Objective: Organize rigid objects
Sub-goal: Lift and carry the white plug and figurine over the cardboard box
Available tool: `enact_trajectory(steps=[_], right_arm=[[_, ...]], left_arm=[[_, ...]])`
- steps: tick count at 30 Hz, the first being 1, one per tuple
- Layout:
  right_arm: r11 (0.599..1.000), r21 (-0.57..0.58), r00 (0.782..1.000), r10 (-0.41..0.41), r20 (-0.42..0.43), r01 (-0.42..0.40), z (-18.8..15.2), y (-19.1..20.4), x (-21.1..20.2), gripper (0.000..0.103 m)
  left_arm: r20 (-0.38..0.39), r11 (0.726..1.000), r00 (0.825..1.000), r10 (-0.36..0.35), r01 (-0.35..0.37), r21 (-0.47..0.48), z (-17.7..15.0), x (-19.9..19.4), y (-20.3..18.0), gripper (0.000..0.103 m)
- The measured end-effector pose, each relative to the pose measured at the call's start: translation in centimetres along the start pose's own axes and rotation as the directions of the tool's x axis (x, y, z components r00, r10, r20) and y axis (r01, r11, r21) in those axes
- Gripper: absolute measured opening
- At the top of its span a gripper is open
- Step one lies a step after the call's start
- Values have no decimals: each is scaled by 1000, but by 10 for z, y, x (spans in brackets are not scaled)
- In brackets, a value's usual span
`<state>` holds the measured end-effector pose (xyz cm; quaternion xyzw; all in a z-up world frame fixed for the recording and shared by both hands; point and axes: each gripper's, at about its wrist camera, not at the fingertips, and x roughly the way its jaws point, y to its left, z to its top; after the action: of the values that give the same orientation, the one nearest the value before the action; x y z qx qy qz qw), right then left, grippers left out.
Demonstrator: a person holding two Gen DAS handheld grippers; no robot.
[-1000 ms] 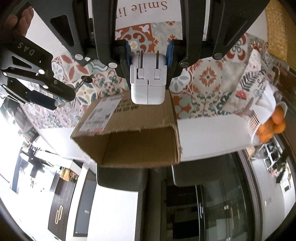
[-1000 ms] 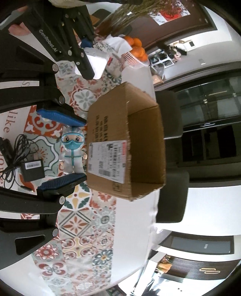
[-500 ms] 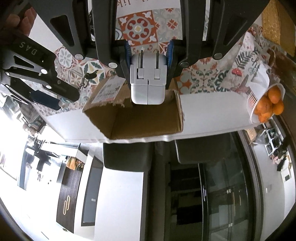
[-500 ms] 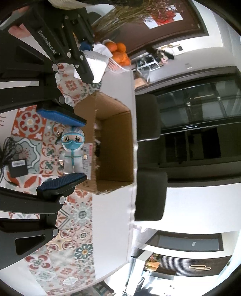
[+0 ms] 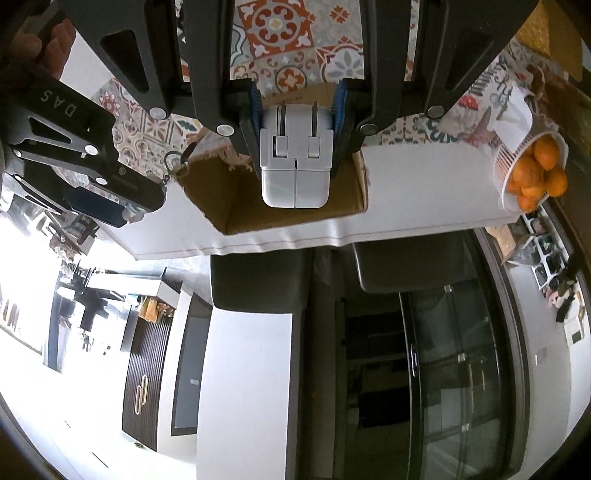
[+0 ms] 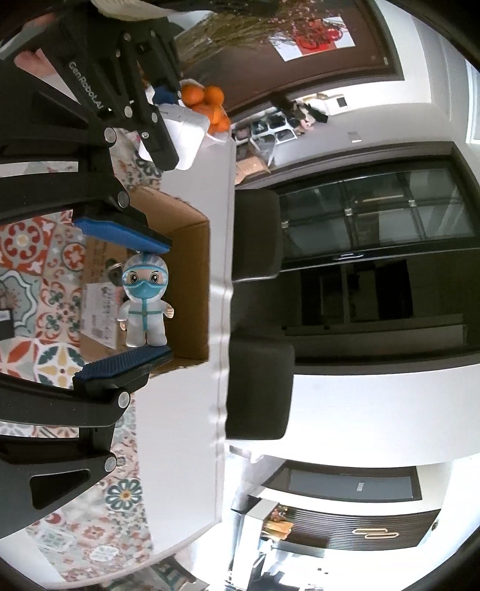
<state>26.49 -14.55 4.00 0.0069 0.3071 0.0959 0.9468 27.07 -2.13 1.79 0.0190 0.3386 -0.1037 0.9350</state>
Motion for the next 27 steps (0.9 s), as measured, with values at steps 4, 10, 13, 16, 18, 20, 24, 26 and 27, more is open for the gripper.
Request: enact_trajectory(steps=[4,10,13,16,18,20,24,26,27], right_arm=[[1000,-10,1000,-1,14,1,12,-1,5,52],[1000,-22,1000,1,21,-1,30,-4,21,52],[999,-34,1000,-4,16,4,37,-6,33,52],[999,-46,1000,-11,-6,11,43,-9,49,52],[999,-50,1000,-17,-20,16,45,-10,57,52],[999,-49,999,-24,-38,22,46,-12,68,52],[999,-41,996,-30,-84,26,45,-17,89,52],[999,-42,993,-34,-110,29,44,-18,101,52],[999,-43,992,-35,-122,30,43,-20,105,52]], left_arm=[[6,1000,1000,-2,2,2,14,8,3,29],[-12,1000,1000,-14,14,-21,30,25,8,29],[-36,999,999,-21,19,-31,36,38,10,29],[-62,999,998,-22,20,-39,40,51,13,29],[-83,999,996,-16,12,-39,42,63,13,29],[-100,999,995,-10,6,-32,43,73,13,29],[-136,1000,991,4,-7,-22,43,91,15,29],[-161,1000,987,9,-12,-16,42,101,15,29],[-171,1000,985,9,-12,-17,41,105,17,29]])
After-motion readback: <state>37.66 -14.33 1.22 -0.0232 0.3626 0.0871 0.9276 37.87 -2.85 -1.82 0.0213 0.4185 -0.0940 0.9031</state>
